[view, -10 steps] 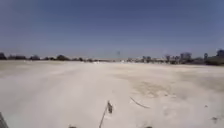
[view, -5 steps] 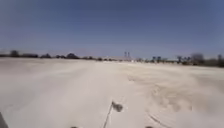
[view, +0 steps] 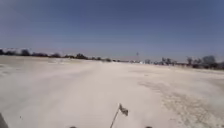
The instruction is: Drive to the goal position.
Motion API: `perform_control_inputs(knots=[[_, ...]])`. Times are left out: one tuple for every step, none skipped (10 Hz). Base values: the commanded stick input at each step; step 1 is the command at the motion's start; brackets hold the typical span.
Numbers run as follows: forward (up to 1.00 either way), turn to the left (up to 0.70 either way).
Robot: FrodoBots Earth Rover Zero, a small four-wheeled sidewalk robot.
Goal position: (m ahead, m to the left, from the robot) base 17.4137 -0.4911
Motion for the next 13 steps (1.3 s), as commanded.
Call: perform_control_inputs(knots=[[0.70,0.00],[0.70,0.00],[0.70,0.00],[0.70,0.00],[0.70,0.00],[0.70,0.00],[0.70,0.00],[0.70,0.00],[0.70,0.00],[0.70,0.00],[0.70,0.00],[0.70,0.00],[0.70,0.00]])
